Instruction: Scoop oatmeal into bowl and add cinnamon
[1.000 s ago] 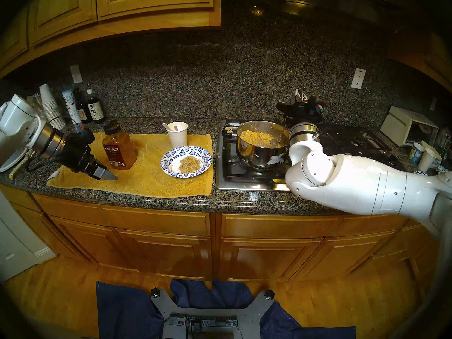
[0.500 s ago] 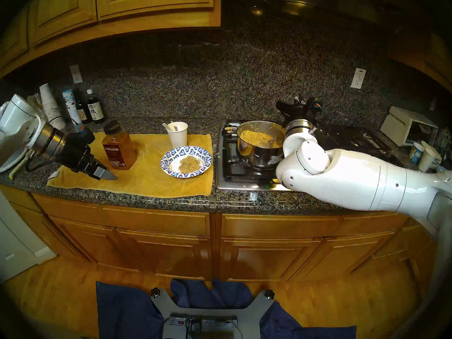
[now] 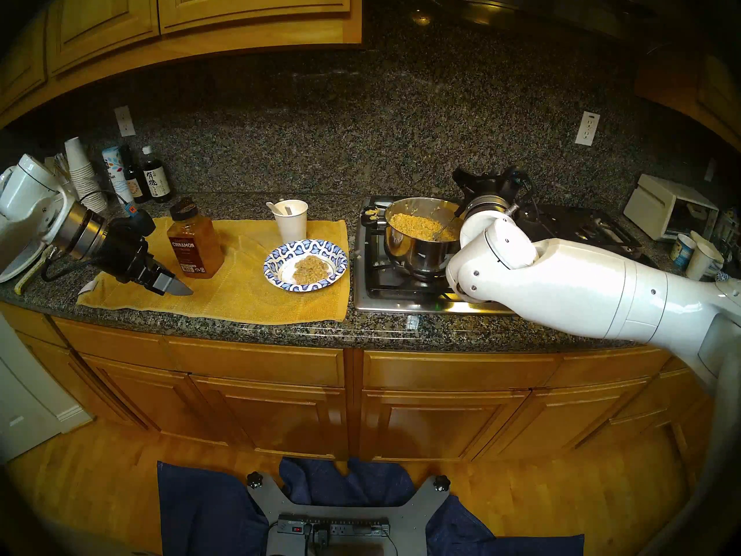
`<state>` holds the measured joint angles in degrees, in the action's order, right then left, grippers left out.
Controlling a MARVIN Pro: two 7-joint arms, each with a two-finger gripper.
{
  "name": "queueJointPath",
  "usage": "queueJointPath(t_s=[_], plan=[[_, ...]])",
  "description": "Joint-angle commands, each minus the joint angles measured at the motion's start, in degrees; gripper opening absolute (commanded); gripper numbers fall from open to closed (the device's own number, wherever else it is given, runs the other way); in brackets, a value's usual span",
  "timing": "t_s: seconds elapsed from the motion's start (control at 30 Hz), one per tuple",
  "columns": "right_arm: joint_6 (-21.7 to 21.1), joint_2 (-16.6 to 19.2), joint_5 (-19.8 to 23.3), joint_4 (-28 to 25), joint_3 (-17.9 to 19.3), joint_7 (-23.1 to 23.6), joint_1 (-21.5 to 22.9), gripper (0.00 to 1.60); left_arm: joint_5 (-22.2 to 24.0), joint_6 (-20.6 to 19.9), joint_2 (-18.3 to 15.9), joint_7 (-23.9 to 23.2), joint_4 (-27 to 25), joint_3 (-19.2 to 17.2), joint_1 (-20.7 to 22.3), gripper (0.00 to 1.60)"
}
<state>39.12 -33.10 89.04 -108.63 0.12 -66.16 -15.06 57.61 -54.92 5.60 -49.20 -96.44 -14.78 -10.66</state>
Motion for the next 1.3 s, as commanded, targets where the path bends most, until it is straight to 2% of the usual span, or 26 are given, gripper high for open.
queueJointPath(t_s=[0.0, 0.5, 0.53, 1.27], plan=[[1.00, 0.74, 1.92, -0.65, 3.13, -6.57, 2.36, 0.00, 0.02, -0.01, 0.13, 0.04, 0.08, -1.72, 1.82, 1.60], [2.58, 4.56, 9.54, 0.12, 4.02, -4.75, 2.93, 0.00, 0.04, -0.05, 0.13, 0.08, 0.06, -1.72, 1.82, 1.60], [2.87, 4.86, 10.98, -0.14, 4.16, -4.50, 3.07, 0.00, 0.04, -0.05, 0.13, 0.08, 0.06, -1.72, 1.82, 1.60], [5.26, 4.90, 24.38, -3.12, 4.81, -1.50, 6.47, 0.00, 0.03, -0.08, 0.13, 0.08, 0.06, -1.73, 1.84, 1.60]])
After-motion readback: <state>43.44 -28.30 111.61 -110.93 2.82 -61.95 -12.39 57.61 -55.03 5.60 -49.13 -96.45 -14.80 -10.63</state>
